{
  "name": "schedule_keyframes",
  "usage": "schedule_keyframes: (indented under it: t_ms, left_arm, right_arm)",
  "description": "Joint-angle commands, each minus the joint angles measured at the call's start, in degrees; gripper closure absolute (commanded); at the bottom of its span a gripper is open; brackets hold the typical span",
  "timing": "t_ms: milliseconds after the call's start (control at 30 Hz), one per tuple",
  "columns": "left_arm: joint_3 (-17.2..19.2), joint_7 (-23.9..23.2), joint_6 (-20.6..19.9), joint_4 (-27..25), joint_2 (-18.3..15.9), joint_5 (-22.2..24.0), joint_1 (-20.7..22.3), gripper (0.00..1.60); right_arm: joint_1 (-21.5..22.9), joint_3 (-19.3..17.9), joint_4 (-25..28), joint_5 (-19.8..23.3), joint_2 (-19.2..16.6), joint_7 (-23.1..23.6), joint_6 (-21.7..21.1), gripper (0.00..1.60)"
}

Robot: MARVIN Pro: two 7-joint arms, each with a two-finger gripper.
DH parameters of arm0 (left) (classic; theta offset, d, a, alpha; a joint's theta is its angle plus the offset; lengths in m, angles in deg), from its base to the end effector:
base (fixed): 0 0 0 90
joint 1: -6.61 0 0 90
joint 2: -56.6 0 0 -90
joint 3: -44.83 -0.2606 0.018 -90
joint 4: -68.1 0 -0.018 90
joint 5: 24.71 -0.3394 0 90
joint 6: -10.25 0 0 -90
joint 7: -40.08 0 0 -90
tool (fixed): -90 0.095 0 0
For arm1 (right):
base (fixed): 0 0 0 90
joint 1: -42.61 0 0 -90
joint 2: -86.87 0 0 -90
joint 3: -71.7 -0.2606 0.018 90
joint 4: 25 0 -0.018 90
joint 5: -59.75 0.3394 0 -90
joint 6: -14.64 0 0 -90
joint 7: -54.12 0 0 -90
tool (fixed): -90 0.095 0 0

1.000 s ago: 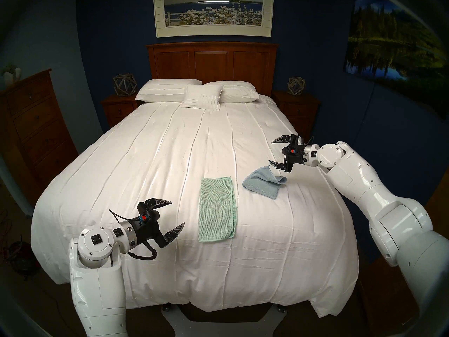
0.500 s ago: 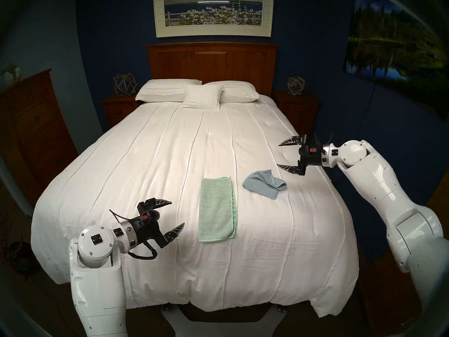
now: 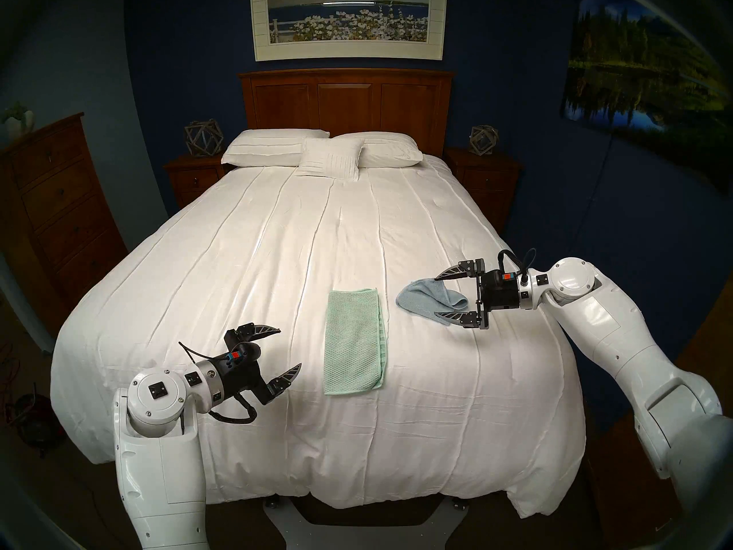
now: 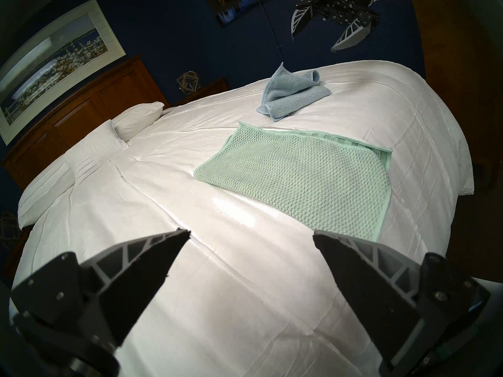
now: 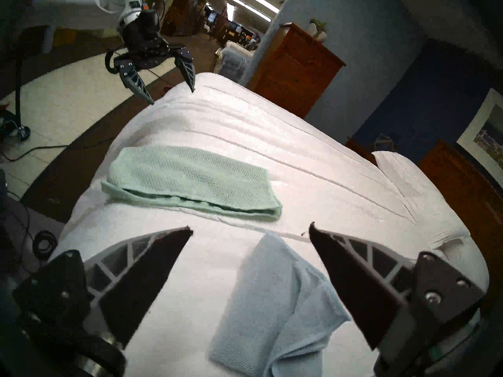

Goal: Fold the hand towels twice and stack them up

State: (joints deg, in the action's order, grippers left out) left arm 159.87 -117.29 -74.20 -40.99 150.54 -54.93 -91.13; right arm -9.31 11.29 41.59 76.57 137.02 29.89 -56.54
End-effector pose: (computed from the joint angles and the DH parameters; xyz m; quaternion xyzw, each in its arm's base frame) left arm 0.3579 0.0823 -0.2501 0.7010 -0.4298 0.5677 0.0406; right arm 0.5086 -0.0580 -0.1896 -0.5202 -0.6359 -0.5372 0.1911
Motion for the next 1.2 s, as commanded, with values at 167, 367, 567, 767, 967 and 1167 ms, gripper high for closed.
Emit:
schedule_keyframes:
  t_ms: [167, 367, 567, 767, 967, 1167]
  left_arm:
    - [0.0, 0.1, -0.3, -1.2, 0.0, 0.6, -0.3, 0.0]
    - [0.0, 0.1, -0.3, -1.3, 0.0, 0.6, -0.3, 0.0]
    - [0.0, 0.1, -0.3, -1.2, 0.0, 0.5, -0.2, 0.0]
    - [0.0, 0.1, -0.3, -1.1, 0.0, 0.5, -0.2, 0.0]
    - [0.0, 0.1, -0.2, -1.1, 0.0, 0.5, -0.2, 0.0]
    - [0.0, 0.1, -0.2, -1.0, 0.0, 0.4, -0.1, 0.0]
  right_arm:
    - [1.2, -0.8, 2.0, -3.1, -0.8, -6.5, -9.2, 0.0]
    - [3.4, -0.2, -3.2, -5.3, 1.6, -6.6, -8.8, 0.0]
    - [6.2, 0.2, -8.0, -7.4, 4.3, -7.6, -7.9, 0.0]
    - [9.8, 1.1, -14.3, -10.3, 7.5, -9.1, -7.6, 0.0]
    - [12.8, 1.0, -19.5, -13.8, 10.7, -11.0, -7.8, 0.0]
    - [15.2, 1.3, -23.7, -16.3, 13.3, -12.5, -7.9, 0.0]
